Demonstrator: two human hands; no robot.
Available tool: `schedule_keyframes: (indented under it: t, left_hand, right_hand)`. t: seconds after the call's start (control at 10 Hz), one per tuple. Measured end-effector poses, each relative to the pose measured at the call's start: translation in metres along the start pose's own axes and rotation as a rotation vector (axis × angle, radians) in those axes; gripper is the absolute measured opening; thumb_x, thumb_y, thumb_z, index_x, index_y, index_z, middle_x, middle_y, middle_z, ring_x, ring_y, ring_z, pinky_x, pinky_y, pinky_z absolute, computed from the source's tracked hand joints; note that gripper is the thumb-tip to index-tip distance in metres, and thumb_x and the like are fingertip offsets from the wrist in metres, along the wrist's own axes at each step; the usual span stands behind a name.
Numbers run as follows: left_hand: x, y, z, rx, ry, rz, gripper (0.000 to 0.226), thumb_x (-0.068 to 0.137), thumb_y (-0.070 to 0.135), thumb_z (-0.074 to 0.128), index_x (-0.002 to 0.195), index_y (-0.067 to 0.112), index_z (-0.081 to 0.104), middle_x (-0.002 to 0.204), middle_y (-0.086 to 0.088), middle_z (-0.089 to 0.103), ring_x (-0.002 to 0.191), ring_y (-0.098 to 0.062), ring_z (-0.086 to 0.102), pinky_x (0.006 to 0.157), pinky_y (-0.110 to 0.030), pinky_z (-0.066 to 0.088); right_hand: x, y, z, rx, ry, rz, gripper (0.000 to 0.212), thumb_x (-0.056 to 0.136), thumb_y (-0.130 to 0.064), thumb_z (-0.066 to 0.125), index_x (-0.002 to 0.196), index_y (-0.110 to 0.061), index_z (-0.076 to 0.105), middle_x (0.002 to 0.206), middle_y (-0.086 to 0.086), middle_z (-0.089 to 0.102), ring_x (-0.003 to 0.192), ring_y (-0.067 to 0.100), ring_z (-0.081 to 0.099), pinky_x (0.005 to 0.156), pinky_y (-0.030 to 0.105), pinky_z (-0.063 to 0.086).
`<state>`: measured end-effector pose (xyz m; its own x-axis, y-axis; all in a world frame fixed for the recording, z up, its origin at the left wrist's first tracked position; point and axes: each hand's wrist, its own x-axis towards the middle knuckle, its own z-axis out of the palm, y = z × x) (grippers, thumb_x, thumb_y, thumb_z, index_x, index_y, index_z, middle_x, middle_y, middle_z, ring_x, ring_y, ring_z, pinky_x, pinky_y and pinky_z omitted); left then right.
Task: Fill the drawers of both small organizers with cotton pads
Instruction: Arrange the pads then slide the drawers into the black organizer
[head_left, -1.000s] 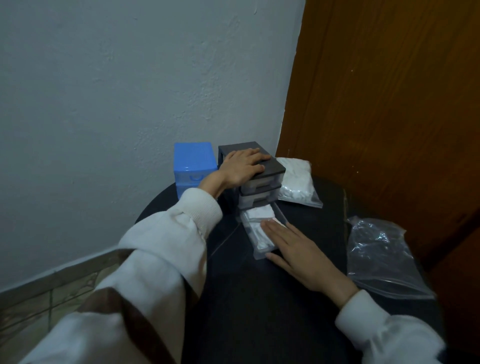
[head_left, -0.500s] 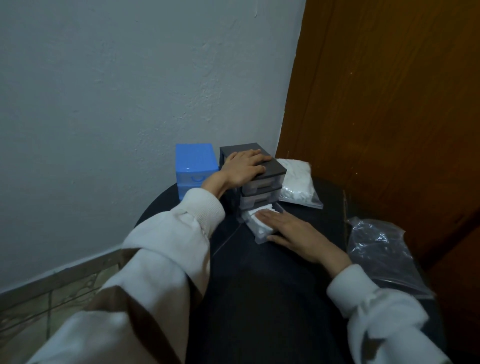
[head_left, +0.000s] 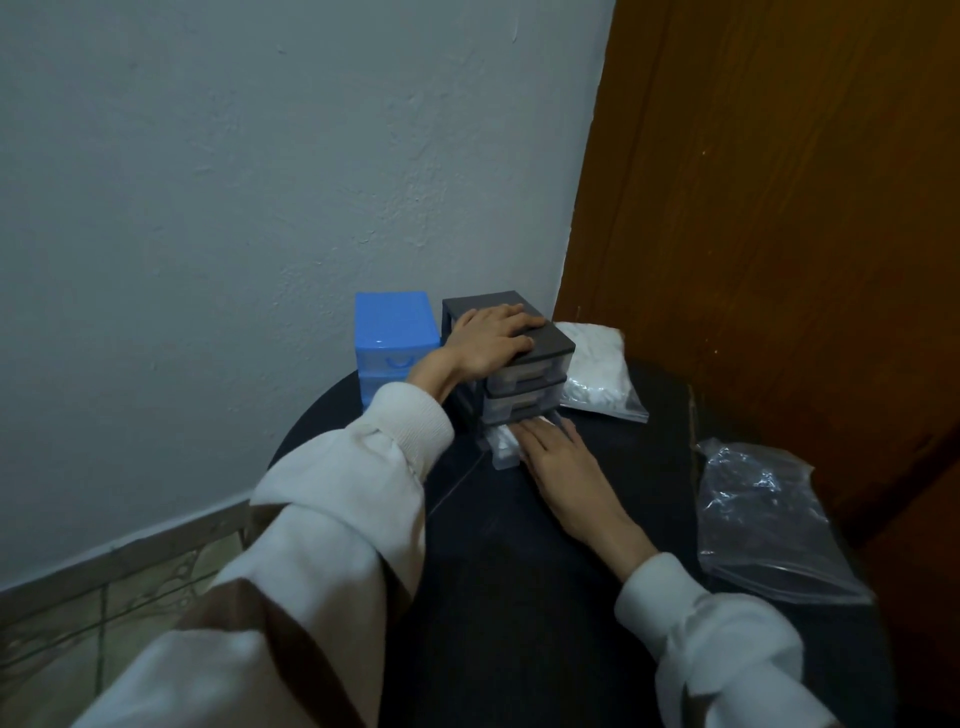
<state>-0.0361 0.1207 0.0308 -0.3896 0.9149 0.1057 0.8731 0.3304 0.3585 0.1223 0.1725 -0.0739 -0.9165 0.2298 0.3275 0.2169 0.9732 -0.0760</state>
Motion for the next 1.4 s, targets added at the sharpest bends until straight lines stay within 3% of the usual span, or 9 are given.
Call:
schedule_keyframes:
  t: [0.1,0.2,0.4,0.6,0.7,1.0,1.2,1.3,1.4]
  left_hand:
    - [-0.001,0.001,0.0,-0.007,0.002,0.001,0.044,0.1,0.03,0.034,0.144,0.029,0.033,0.155,-0.005,0.022,0.142,-0.021,0.02,0.116,-0.044,0.01]
    - [0.0,0.002,0.0,-0.004,0.006,0.003,0.043,0.1,0.03,0.034,0.144,0.029,0.033,0.155,-0.005,0.022,0.142,-0.021,0.021,0.116,-0.044,0.01]
    - [0.0,0.001,0.0,0.002,0.014,0.005,0.044,0.1,0.029,0.035,0.144,0.029,0.033,0.155,-0.005,0.023,0.141,-0.021,0.022,0.115,-0.043,0.011]
    - [-0.001,0.001,0.0,-0.004,0.013,0.006,0.044,0.1,0.03,0.035,0.144,0.029,0.033,0.155,-0.005,0.022,0.141,-0.021,0.021,0.116,-0.044,0.01]
    - [0.0,0.001,0.001,0.005,0.01,0.012,0.044,0.1,0.03,0.035,0.144,0.03,0.033,0.155,-0.004,0.022,0.141,-0.021,0.021,0.116,-0.044,0.01]
    - [0.001,-0.001,0.003,0.009,0.027,0.029,0.044,0.1,0.03,0.035,0.144,0.029,0.033,0.155,-0.004,0.022,0.141,-0.02,0.021,0.116,-0.044,0.011]
    - [-0.003,-0.004,0.011,-0.007,0.134,0.08,0.044,0.1,0.033,0.037,0.143,0.027,0.036,0.154,-0.005,0.025,0.143,-0.02,0.017,0.116,-0.044,0.007]
    - [-0.014,-0.004,0.02,-0.095,0.401,0.164,0.046,0.095,0.04,0.043,0.137,0.02,0.045,0.148,-0.008,0.036,0.141,-0.023,0.022,0.115,-0.046,0.012]
    - [-0.027,0.001,0.028,-0.06,0.561,0.188,0.042,0.092,0.041,0.044,0.123,0.016,0.058,0.133,-0.007,0.052,0.127,-0.023,0.043,0.108,-0.041,0.029]
  right_hand:
    - [-0.003,-0.001,0.001,0.128,0.228,-0.001,0.031,0.082,-0.005,0.068,0.113,-0.005,0.064,0.112,0.013,0.064,0.105,0.028,0.061,0.093,0.04,0.048]
    - [-0.005,-0.001,-0.004,0.124,0.311,-0.013,0.015,0.079,-0.006,0.072,0.092,-0.006,0.066,0.091,0.009,0.062,0.082,0.023,0.06,0.068,0.032,0.051]
    - [0.006,0.0,-0.002,-0.007,0.299,0.004,0.011,0.077,-0.013,0.073,0.087,-0.017,0.069,0.086,-0.001,0.067,0.08,0.019,0.059,0.065,0.029,0.041]
    - [0.005,-0.006,-0.003,0.122,0.358,0.098,0.018,0.072,-0.009,0.077,0.084,-0.013,0.063,0.084,0.004,0.063,0.078,0.019,0.059,0.065,0.03,0.05]
    - [0.007,-0.004,-0.005,0.134,0.391,0.121,0.021,0.071,-0.008,0.078,0.083,-0.012,0.061,0.083,0.004,0.06,0.077,0.018,0.058,0.065,0.022,0.042]
    - [0.021,-0.002,-0.001,0.148,0.416,0.165,0.024,0.068,-0.007,0.079,0.074,-0.014,0.057,0.075,0.002,0.059,0.068,0.016,0.056,0.06,0.022,0.041]
    - [0.02,-0.001,-0.01,0.182,0.526,0.189,0.02,0.076,-0.008,0.071,0.087,-0.013,0.056,0.091,0.004,0.056,0.082,0.006,0.046,0.067,0.019,0.039]
    - [0.022,0.004,-0.021,0.268,0.624,0.236,0.028,0.079,-0.006,0.067,0.104,-0.01,0.056,0.114,0.01,0.052,0.103,0.009,0.044,0.083,0.02,0.045]
    - [0.027,0.009,-0.032,0.432,0.56,0.286,0.051,0.085,-0.008,0.062,0.132,-0.01,0.044,0.145,0.011,0.033,0.129,0.004,0.022,0.1,0.001,0.018]
